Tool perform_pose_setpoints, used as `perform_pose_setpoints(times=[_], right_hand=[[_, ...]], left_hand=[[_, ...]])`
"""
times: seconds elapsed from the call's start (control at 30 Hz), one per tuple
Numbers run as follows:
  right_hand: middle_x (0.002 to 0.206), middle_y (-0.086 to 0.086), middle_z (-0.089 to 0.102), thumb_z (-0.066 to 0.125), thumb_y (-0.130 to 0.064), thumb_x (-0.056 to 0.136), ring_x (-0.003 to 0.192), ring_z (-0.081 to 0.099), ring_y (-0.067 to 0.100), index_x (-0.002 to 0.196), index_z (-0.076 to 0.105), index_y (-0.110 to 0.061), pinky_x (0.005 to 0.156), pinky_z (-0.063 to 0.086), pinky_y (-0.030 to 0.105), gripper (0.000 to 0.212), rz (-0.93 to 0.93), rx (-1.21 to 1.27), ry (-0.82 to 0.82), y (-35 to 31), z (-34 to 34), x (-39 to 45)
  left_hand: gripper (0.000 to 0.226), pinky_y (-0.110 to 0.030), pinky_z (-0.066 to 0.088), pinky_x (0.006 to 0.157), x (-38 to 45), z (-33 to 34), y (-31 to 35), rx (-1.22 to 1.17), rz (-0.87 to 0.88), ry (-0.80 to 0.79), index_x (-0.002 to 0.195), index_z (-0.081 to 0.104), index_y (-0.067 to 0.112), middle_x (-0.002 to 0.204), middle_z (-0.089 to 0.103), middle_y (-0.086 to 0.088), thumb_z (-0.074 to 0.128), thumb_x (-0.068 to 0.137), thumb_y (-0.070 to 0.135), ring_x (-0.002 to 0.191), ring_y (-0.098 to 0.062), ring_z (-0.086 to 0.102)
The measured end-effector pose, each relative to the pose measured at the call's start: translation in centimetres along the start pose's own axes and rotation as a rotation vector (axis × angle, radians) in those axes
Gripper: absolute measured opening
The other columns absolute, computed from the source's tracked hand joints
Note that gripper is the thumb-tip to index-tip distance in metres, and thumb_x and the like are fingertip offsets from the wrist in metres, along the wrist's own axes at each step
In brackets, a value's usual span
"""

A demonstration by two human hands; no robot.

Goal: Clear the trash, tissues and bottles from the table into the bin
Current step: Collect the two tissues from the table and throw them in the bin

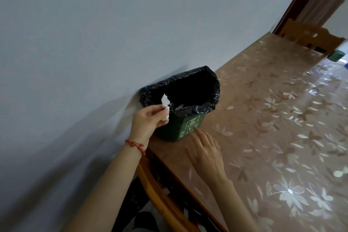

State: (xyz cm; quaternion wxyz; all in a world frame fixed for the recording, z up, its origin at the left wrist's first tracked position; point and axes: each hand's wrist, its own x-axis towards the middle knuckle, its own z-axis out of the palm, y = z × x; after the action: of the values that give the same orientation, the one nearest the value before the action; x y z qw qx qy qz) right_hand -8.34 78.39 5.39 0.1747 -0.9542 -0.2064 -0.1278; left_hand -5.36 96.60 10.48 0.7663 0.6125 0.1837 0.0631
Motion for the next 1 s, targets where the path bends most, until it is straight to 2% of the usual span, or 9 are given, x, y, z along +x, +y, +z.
perform_pose_setpoints(times=[0.2,0.3,0.37,0.4,0.47,0.53,0.73,0.83,1.0], right_hand=[[0.124,0.014,0.061,0.068,-0.023,0.081,0.115,0.057,0.03,0.117,0.06,-0.008,0.089,0.051,0.044,0.04,0.021,0.019,-0.044,0.1,0.2,-0.1],[0.124,0.014,0.06,0.067,-0.023,0.082,0.116,0.056,0.03,0.118,0.06,-0.007,0.091,0.051,0.044,0.039,0.025,0.038,-0.039,0.0,0.2,-0.1],[0.126,0.014,0.06,0.065,-0.024,0.084,0.117,0.055,0.029,0.119,0.058,-0.008,0.092,0.05,0.044,0.039,0.028,0.047,-0.036,0.1,0.2,-0.1],[0.127,0.013,0.059,0.064,-0.024,0.084,0.118,0.055,0.029,0.12,0.057,-0.009,0.092,0.049,0.044,0.04,0.034,0.055,-0.035,0.1,0.1,-0.2],[0.127,0.012,0.059,0.063,-0.025,0.085,0.118,0.054,0.029,0.121,0.057,-0.01,0.092,0.049,0.043,0.04,0.047,0.068,-0.029,0.2,0.1,-0.2],[0.129,0.012,0.057,0.062,-0.025,0.085,0.119,0.053,0.028,0.122,0.056,-0.01,0.093,0.048,0.042,0.04,0.063,0.076,-0.039,0.4,0.2,-0.3],[0.121,0.011,0.063,0.072,-0.016,0.076,0.111,0.06,0.028,0.116,0.06,-0.009,0.087,0.05,0.038,0.042,0.081,0.047,-0.019,1.1,0.4,-0.8],[0.121,0.012,0.062,0.073,-0.016,0.076,0.111,0.059,0.03,0.116,0.059,-0.009,0.089,0.048,0.039,0.043,0.105,0.039,-0.017,1.8,0.5,-1.3],[0.131,0.013,0.055,0.062,-0.025,0.086,0.121,0.051,0.03,0.122,0.056,-0.01,0.097,0.045,0.048,0.04,0.212,0.041,-0.066,3.2,0.6,-2.8]], left_hand=[[0.013,-0.014,0.053,0.053,3.8,2.4,2.8,0.124,0.15,-0.02,0.079,0.072,0.017,0.057,0.07,0.011,0.07,0.076,0.005,0.056,-0.001,0.064],[0.017,-0.022,0.057,0.061,5.8,3.2,3.3,0.236,0.182,-0.006,0.092,0.07,0.002,0.075,0.069,-0.006,0.069,0.076,0.006,0.06,-0.007,0.063],[0.02,-0.027,0.056,0.071,6.7,3.6,3.4,0.352,0.21,0.009,0.093,0.07,0.001,0.082,0.069,-0.012,0.071,0.075,0.01,0.067,-0.015,0.063],[0.021,-0.021,0.054,0.072,6.9,3.7,3.4,0.411,0.234,0.022,0.094,0.07,0.004,0.083,0.069,-0.011,0.071,0.075,0.012,0.072,-0.016,0.063],[0.024,0.0,0.043,0.064,6.9,3.8,3.4,0.5,0.284,0.052,0.097,0.07,0.008,0.084,0.068,-0.006,0.071,0.075,0.016,0.077,-0.012,0.062],[0.027,0.006,0.038,0.06,6.3,3.8,3.4,0.556,0.329,0.067,0.102,0.068,0.01,0.091,0.068,-0.004,0.07,0.076,0.019,0.077,-0.008,0.06],[0.029,-0.025,0.049,0.083,1.9,3.0,2.1,0.653,0.531,-0.009,0.108,0.064,0.007,0.106,0.068,-0.01,0.066,0.081,0.017,0.094,-0.015,0.061],[0.028,-0.028,0.048,0.085,-0.5,2.3,0.4,0.788,0.649,-0.069,0.107,0.064,0.006,0.105,0.067,-0.011,0.065,0.082,0.018,0.096,-0.018,0.06],[0.031,-0.031,0.045,0.086,-2.7,1.7,-3.6,1.04,0.696,-0.207,0.108,0.063,0.003,0.104,0.066,-0.015,0.065,0.081,0.018,0.1,-0.028,0.061]])
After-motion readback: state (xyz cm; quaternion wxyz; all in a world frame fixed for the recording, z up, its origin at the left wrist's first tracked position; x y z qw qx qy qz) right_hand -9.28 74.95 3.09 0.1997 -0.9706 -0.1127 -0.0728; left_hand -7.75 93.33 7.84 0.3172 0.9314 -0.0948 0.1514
